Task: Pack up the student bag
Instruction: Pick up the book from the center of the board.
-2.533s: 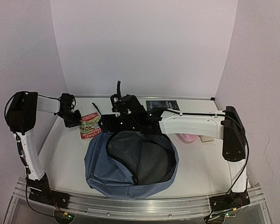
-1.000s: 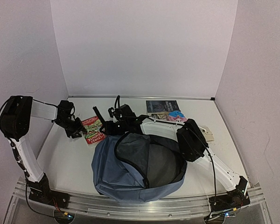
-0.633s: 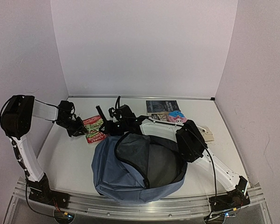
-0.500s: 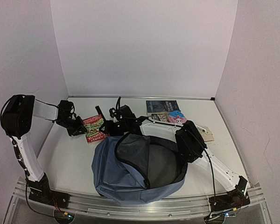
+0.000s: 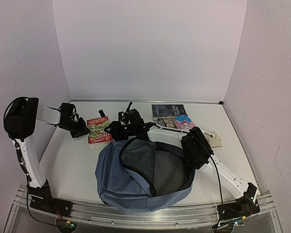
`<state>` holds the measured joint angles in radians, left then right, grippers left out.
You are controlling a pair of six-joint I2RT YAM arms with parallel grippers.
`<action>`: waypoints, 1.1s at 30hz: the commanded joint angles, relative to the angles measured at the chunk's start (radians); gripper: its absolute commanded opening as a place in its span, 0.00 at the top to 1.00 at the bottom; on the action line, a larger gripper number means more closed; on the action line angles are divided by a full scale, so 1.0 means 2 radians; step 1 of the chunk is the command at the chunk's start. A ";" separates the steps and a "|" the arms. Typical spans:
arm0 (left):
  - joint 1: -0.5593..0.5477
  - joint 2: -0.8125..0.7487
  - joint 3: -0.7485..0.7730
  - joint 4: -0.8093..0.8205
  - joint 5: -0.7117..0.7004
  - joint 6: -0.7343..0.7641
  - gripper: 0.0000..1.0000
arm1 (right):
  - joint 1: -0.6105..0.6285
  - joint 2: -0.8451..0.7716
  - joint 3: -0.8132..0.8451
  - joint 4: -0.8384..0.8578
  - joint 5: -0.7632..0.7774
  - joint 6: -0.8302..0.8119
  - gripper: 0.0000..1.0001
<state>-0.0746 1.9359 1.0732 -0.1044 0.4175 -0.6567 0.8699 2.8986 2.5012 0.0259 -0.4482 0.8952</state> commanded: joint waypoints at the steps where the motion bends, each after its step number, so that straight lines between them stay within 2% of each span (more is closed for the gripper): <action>1: -0.022 0.030 -0.018 -0.009 0.053 -0.009 0.95 | 0.025 0.027 -0.031 0.111 -0.077 0.077 0.39; 12: -0.028 0.031 -0.032 -0.005 0.073 0.001 0.95 | 0.025 0.007 -0.060 0.246 -0.121 0.124 0.44; 17: -0.029 0.028 -0.034 -0.001 0.076 0.000 0.96 | 0.026 -0.017 -0.091 0.253 -0.121 0.099 0.45; 19: -0.031 0.026 -0.035 0.004 0.083 -0.002 0.96 | 0.026 -0.028 -0.102 0.237 -0.109 0.086 0.45; 23: -0.042 0.019 -0.036 0.018 0.091 -0.006 0.97 | 0.026 -0.030 -0.084 0.115 -0.050 0.046 0.45; 33: -0.074 0.015 -0.038 0.040 0.097 -0.031 0.98 | 0.026 -0.009 -0.066 0.068 -0.027 0.069 0.45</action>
<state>-0.0882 1.9388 1.0297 0.0317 0.4211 -0.6843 0.8516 2.8605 2.3374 0.2433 -0.4725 1.0298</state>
